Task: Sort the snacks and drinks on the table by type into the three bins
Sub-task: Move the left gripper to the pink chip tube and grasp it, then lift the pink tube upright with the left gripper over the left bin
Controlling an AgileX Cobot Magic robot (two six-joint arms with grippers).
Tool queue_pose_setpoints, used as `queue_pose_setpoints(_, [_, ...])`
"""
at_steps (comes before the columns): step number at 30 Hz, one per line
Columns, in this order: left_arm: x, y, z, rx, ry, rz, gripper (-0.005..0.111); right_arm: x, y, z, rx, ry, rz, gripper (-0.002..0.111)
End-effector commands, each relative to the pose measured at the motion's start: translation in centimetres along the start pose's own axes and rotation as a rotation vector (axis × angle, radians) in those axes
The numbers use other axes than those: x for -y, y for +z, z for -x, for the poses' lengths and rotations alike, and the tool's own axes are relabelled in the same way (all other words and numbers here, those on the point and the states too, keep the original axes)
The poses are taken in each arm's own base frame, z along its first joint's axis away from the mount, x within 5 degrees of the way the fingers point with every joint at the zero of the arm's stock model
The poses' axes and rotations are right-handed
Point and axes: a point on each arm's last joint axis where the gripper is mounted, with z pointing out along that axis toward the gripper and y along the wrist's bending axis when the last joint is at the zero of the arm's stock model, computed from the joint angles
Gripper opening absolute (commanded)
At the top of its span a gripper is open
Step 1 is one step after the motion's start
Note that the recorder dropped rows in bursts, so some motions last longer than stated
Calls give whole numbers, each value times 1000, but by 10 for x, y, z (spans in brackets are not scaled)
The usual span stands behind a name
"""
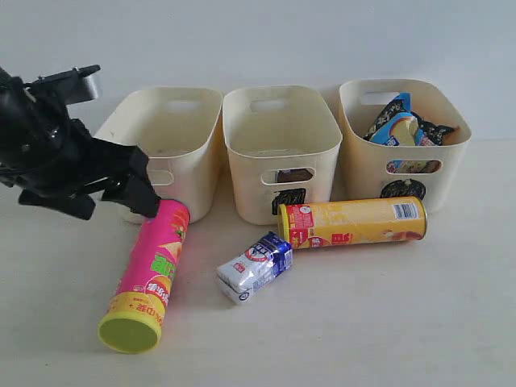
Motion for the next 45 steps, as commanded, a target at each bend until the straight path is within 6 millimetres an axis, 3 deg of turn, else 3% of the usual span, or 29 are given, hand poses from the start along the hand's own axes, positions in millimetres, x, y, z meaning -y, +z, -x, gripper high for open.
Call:
queue_pose_setpoints(1, [-7,25,17,119,17,32,81,0,0,-1,-8,-2,1,0])
queue_pose_setpoints(4, [-12,43,22,131,12,47,81,0,0,-1,-11,-2,3,0])
queue_pose_setpoints(10, [-31,107,16,-4,-11,86,81,0,0,-2,-21,-6,6,0])
queue_pose_setpoints(17, [-38,135,9,-61,-56,78,78,0,0,-3,-23,-6,6,0])
queue_pose_setpoints(22, [-34,137,7,-80,-125,34,42,0,0,-3,-25,-7,7,0])
queue_pose_setpoints(24, [-32,136,1,-151,-147,8,7,0,0,-3,-25,-7,7,0])
queue_pose_setpoints(25, [-32,136,-1,-174,-147,3,5,0,0,-3,-25,-7,7,0])
queue_pose_setpoints(31, [-28,131,-13,-311,-148,-26,5,0,0,-3,-25,-9,7,0])
queue_pose_setpoints(35, [-21,114,-13,-324,-114,-48,5,0,0,-3,-25,-9,7,0])
queue_pose_setpoints(45, [6,16,-1,-61,-29,-87,5,0,0,-3,-25,-9,7,0])
